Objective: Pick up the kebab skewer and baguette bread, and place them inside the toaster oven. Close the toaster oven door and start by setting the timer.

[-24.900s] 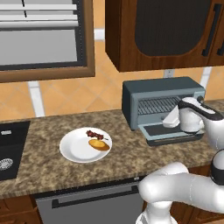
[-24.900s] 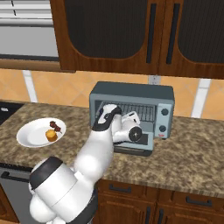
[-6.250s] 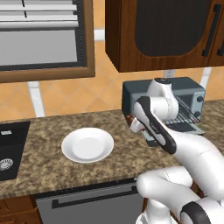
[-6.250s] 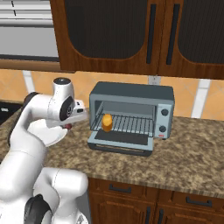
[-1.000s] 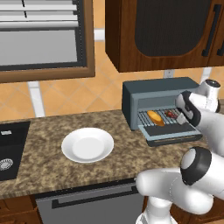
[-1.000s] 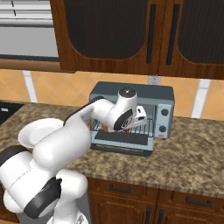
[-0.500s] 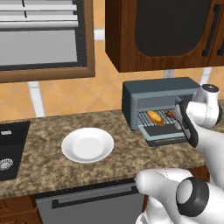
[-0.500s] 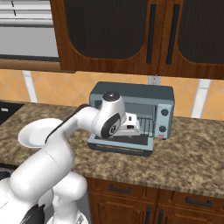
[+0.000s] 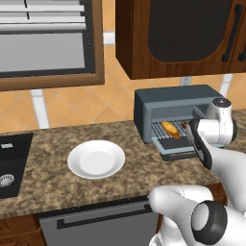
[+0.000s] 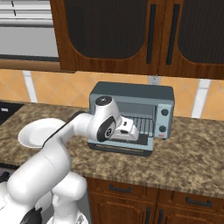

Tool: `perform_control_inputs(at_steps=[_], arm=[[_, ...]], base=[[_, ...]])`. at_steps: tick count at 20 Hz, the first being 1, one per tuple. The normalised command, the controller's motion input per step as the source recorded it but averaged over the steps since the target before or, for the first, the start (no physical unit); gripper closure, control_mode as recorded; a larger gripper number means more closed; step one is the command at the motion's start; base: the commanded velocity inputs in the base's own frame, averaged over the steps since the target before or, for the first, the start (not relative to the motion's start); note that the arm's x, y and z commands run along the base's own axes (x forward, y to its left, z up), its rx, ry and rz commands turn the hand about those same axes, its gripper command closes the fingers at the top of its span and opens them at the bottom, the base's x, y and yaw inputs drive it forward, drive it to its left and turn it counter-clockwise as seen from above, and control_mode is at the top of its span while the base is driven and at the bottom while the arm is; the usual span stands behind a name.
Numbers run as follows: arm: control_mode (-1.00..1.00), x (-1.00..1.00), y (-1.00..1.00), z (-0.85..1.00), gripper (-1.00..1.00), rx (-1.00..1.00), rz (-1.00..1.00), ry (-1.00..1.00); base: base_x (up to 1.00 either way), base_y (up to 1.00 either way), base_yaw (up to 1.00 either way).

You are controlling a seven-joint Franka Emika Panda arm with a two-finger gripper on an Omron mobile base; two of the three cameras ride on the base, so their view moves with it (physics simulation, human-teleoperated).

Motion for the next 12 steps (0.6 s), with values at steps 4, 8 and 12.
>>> perform_control_inputs(at_steps=[4,8,12], arm=[[-1.0,0.15,0.0,-0.07,-1.0,0.02,-0.17,0.0],[-1.0,0.08,0.0,-0.23,-1.0,0.02,-0.12,0.0],[-1.0,0.3,0.0,-0.39,-1.0,0.01,-0.07,0.0]], base=[[0.0,0.0,0.0],[0.0,0.0,0.0],[0.0,0.0,0.0]])
